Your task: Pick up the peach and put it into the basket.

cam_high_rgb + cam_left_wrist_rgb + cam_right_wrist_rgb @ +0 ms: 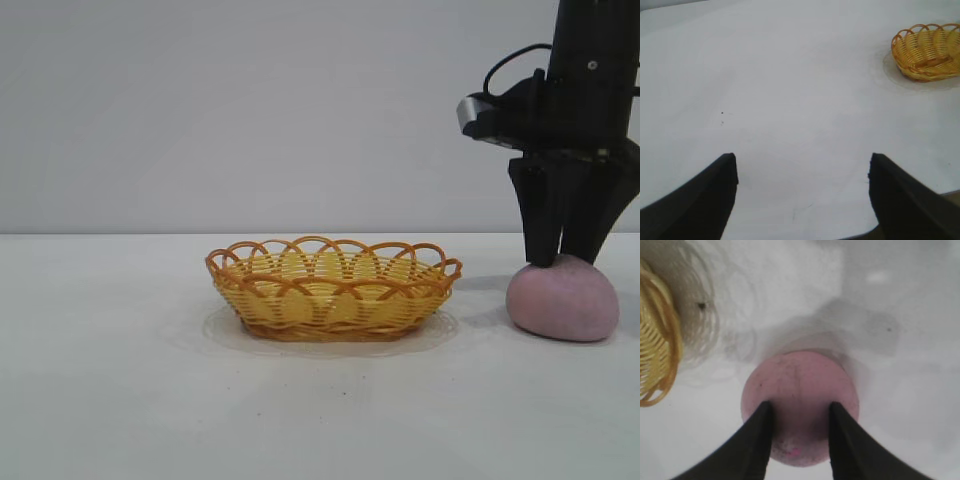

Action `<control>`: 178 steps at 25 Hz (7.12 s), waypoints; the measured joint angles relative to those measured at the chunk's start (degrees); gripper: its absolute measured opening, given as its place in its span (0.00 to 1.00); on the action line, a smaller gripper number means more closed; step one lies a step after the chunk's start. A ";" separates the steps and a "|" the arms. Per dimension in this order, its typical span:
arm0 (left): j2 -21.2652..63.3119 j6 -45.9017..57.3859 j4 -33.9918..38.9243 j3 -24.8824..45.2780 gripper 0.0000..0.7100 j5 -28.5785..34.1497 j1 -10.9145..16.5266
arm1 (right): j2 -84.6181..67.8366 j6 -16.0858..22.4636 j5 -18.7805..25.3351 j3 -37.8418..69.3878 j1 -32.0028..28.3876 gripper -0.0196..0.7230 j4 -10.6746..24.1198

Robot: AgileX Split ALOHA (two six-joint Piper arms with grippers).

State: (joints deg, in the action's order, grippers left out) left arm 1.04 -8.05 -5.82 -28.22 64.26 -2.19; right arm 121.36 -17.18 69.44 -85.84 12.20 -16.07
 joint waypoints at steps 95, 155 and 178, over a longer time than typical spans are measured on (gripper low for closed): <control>0.00 0.00 -0.12 0.00 0.68 0.00 0.00 | -3.74 10.41 1.56 -24.28 -10.88 0.64 14.27; 0.09 0.00 -0.12 0.00 0.68 0.00 0.00 | -122.28 14.72 -3.88 57.77 -11.40 0.64 10.28; 0.09 0.00 -0.12 0.00 0.68 0.00 1.18 | -122.28 14.72 -3.98 57.77 -9.62 0.64 10.28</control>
State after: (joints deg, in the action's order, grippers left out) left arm 1.13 -8.05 -5.94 -28.22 64.26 -1.01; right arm -0.91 -2.46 65.46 -28.07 2.58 -5.79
